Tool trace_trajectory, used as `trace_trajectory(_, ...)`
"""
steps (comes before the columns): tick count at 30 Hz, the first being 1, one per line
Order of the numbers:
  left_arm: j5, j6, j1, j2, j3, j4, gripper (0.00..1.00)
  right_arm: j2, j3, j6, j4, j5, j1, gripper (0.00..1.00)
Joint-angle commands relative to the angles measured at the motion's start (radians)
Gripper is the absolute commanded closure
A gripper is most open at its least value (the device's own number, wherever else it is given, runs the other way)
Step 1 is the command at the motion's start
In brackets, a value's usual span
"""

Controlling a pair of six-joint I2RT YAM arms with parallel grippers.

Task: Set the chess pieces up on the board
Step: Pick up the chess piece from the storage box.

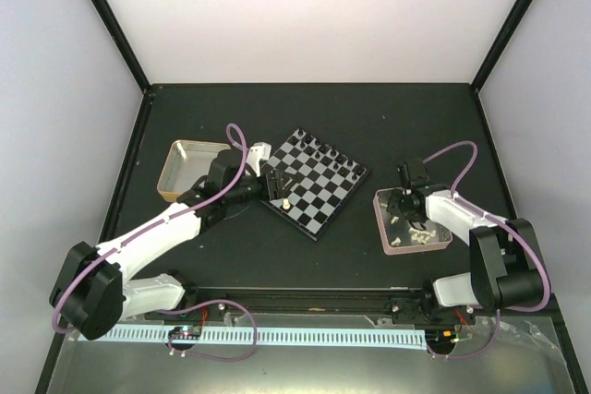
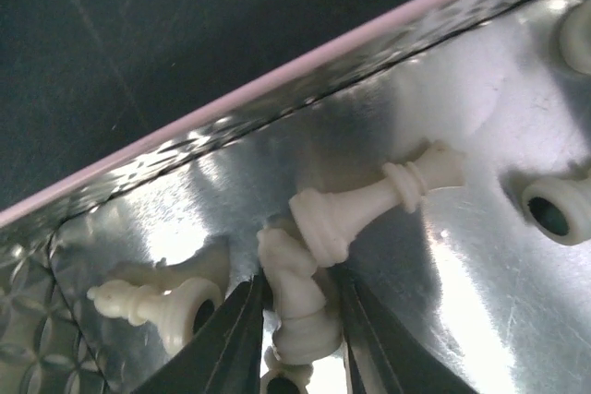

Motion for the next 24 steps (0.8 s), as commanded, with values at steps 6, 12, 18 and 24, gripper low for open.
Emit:
trace_trajectory(6,0.006,0.007,-0.008,-0.004,0.036,0.019,0.35,0.038,0.041,-0.021,-0.080,0.043,0.049,0.72)
trace_trajectory(12,0.006,0.009,-0.009,-0.009,0.037,0.015,0.35,0.061,0.039,-0.011,-0.083,0.066,0.057,0.84)
trace_trajectory(18,0.013,0.009,-0.009,-0.019,0.051,-0.002,0.35,-0.071,0.012,-0.015,-0.021,0.059,0.059,0.87)
trace_trajectory(24,0.098,0.021,-0.008,-0.020,0.123,-0.065,0.32,-0.328,-0.028,-0.104,0.111,-0.183,0.060,0.87)
